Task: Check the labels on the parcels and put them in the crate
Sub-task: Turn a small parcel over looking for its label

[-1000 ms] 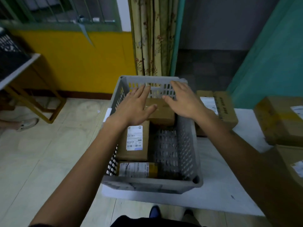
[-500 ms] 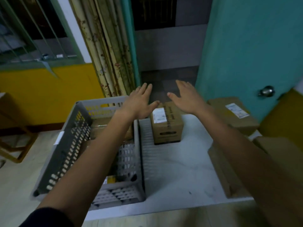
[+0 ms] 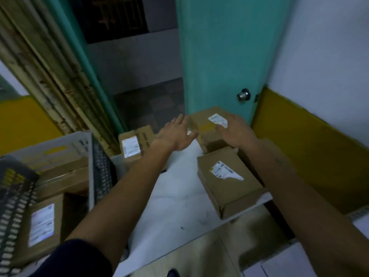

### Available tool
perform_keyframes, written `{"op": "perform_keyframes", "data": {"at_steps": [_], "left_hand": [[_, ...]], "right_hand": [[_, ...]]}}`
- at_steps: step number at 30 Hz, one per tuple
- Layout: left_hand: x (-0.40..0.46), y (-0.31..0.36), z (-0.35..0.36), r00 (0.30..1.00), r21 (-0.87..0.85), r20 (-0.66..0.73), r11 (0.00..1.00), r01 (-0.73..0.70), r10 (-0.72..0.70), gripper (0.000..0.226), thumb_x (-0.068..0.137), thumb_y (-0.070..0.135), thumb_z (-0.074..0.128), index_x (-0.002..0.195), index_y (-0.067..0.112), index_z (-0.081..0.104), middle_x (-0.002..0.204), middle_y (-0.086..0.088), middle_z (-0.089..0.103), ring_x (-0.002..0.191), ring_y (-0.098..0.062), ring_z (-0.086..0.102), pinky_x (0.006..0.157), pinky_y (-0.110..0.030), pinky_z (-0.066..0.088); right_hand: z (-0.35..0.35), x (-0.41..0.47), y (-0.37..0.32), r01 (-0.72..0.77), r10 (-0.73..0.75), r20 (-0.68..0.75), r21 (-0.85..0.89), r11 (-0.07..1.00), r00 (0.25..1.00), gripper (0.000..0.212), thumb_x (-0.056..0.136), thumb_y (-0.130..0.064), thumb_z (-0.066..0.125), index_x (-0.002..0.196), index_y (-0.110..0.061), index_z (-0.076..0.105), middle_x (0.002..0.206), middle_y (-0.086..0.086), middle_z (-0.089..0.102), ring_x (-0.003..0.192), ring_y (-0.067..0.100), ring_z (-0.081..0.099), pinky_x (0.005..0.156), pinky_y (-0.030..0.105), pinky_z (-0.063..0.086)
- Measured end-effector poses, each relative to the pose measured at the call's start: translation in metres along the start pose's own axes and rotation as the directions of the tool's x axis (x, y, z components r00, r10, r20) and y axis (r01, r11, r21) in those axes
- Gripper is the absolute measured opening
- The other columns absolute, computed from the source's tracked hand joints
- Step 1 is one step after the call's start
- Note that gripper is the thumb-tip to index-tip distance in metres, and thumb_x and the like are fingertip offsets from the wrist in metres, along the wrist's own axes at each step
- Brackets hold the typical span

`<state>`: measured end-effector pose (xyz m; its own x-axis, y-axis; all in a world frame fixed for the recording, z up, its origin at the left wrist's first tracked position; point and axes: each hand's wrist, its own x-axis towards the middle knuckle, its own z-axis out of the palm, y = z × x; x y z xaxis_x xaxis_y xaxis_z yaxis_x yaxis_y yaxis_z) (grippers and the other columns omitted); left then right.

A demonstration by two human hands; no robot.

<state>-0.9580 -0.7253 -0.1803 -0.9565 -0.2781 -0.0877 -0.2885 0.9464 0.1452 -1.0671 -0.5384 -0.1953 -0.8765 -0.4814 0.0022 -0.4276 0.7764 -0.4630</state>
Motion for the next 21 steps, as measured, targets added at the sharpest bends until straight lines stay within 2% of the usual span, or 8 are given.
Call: {"op": "perform_keyframes", "data": {"at_steps": [5, 8, 12, 16, 21], "left_hand": [[0.037, 0.030, 0.029, 0.993, -0.012, 0.091, 0.997, -0.077, 0.078, 0.083, 0.101, 0.068, 0.032, 0.164, 0.020, 0.005, 0.172, -0.007, 0.008, 0.156, -0.033, 0.019, 0.125, -0.049, 0.022], [0.056, 0.036, 0.044, 0.985, -0.007, 0.136, 0.994, -0.107, 0.106, 0.082, 0.102, 0.066, 0.032, 0.164, 0.021, 0.006, 0.172, -0.008, 0.009, 0.155, -0.033, 0.020, 0.124, -0.050, 0.023], [0.081, 0.041, 0.064, 0.969, -0.024, 0.185, 0.986, -0.162, 0.164, 0.078, 0.103, 0.063, 0.034, 0.163, 0.020, 0.010, 0.170, -0.009, 0.016, 0.152, -0.035, 0.027, 0.119, -0.050, 0.028], [0.105, 0.034, 0.096, 0.946, -0.067, 0.229, 0.973, -0.221, 0.231, 0.076, 0.101, 0.066, 0.033, 0.160, 0.020, 0.017, 0.167, -0.010, 0.023, 0.147, -0.036, 0.033, 0.115, -0.052, 0.034], [0.131, 0.021, 0.144, 0.922, -0.131, 0.281, 0.963, -0.237, 0.266, 0.077, 0.096, 0.076, 0.028, 0.153, 0.024, 0.026, 0.159, -0.009, 0.036, 0.135, -0.037, 0.049, 0.107, -0.054, 0.046]], "right_hand": [[-0.009, -0.011, 0.036, -0.151, 0.151, 0.021, -0.001, 0.989, 0.988, 0.062, 0.104, -0.042, 0.047, 0.153, -0.005, 0.034, 0.156, 0.020, 0.038, 0.142, 0.038, 0.036, 0.117, 0.045, 0.031], [-0.004, -0.014, 0.049, -0.191, 0.192, 0.036, -0.015, 0.981, 0.981, 0.059, 0.106, -0.042, 0.044, 0.152, -0.006, 0.036, 0.154, 0.020, 0.041, 0.140, 0.036, 0.039, 0.115, 0.043, 0.032], [0.002, -0.013, 0.059, -0.299, 0.299, 0.056, -0.008, 0.954, 0.952, 0.060, 0.107, -0.042, 0.043, 0.154, -0.007, 0.031, 0.159, 0.019, 0.034, 0.144, 0.036, 0.033, 0.114, 0.041, 0.030], [0.027, -0.012, 0.075, -0.445, 0.440, 0.069, 0.074, 0.893, 0.895, 0.053, 0.106, -0.033, 0.048, 0.150, -0.003, 0.039, 0.153, 0.022, 0.043, 0.140, 0.038, 0.041, 0.109, 0.038, 0.035], [0.073, -0.019, 0.097, -0.554, 0.544, 0.109, 0.115, 0.825, 0.832, 0.062, 0.106, -0.043, 0.045, 0.154, -0.007, 0.032, 0.153, 0.021, 0.042, 0.135, 0.039, 0.044, 0.107, 0.044, 0.038]]}}
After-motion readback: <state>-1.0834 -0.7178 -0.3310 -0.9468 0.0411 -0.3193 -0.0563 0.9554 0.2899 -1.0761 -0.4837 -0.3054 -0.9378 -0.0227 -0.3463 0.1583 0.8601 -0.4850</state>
